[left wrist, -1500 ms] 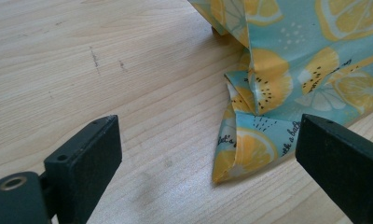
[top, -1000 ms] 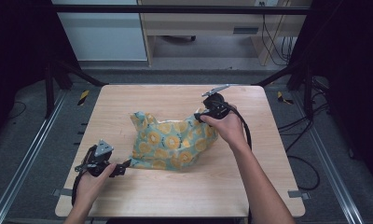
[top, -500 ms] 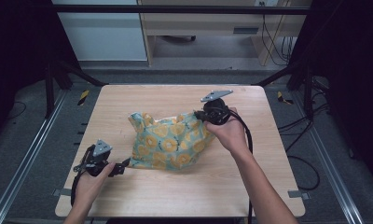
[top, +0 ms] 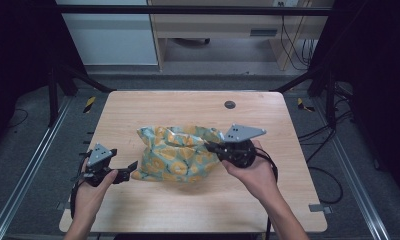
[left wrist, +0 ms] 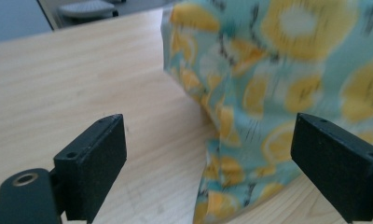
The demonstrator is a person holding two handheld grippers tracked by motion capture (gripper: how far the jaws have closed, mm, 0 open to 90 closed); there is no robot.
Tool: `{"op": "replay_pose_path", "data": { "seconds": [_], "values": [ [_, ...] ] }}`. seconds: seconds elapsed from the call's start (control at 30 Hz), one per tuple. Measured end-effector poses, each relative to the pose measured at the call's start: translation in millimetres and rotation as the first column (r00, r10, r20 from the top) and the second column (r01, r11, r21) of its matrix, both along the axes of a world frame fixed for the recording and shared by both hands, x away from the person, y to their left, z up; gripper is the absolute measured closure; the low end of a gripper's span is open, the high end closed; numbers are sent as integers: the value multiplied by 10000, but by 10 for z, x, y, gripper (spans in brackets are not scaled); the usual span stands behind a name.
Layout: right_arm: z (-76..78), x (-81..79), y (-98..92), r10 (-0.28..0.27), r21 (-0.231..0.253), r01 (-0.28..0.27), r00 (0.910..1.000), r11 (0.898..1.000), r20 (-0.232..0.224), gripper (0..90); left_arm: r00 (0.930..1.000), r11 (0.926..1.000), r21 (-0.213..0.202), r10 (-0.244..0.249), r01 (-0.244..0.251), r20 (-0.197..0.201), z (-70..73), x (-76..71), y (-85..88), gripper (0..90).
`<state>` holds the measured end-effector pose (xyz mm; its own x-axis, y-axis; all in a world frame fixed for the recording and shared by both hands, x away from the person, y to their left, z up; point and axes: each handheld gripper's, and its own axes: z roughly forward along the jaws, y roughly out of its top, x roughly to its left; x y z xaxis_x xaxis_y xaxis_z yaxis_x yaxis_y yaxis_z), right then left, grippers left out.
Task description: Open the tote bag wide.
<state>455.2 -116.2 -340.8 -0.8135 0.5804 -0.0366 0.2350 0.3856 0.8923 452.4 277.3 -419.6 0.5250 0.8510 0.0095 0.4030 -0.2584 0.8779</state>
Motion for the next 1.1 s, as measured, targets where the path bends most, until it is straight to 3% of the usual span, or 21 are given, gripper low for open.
{"op": "replay_pose_path", "data": {
  "seconds": [0.17,0.4,0.6,0.73,0.8,0.9,0.93,1.07,1.1],
  "values": [
    [-115,-248,-32,364,-71,-364,9993,9993,59,900,9988,9992,188,-353,347,342,216,32,-128,122],
    [-361,-402,-61,662,-95,-665,9973,9977,-305,900,9949,9947,620,-856,822,541,550,215,-369,140],
    [-481,-453,-74,835,-42,-837,9955,9965,-456,900,9932,9875,1111,-1144,1115,207,779,458,-577,146],
    [-513,-493,-79,1012,-16,-1014,9936,9948,-492,900,9912,9784,1585,-1297,1324,-276,782,628,-705,145],
    [-527,-501,-87,1050,-10,-1052,9931,9944,-516,900,9891,9784,1497,-1348,1423,-586,742,692,-755,146],
    [-547,-502,-100,1042,-65,-1047,9931,9945,-535,899,9816,9709,1759,-1409,1625,-1292,652,751,-805,160],
    [-550,-501,-105,1052,-43,-1056,9929,9944,-553,899,9776,9643,1967,-1491,1770,-1487,614,757,-811,172],
    [-545,-484,-129,1009,-54,-1014,9933,9948,-561,899,9707,9588,2113,-1512,1901,-1869,522,740,-797,354],
    [-542,-480,-134,974,-60,-979,9936,9952,-570,899,9696,9588,2083,-1543,1934,-1898,508,725,-782,447]
  ]
}}
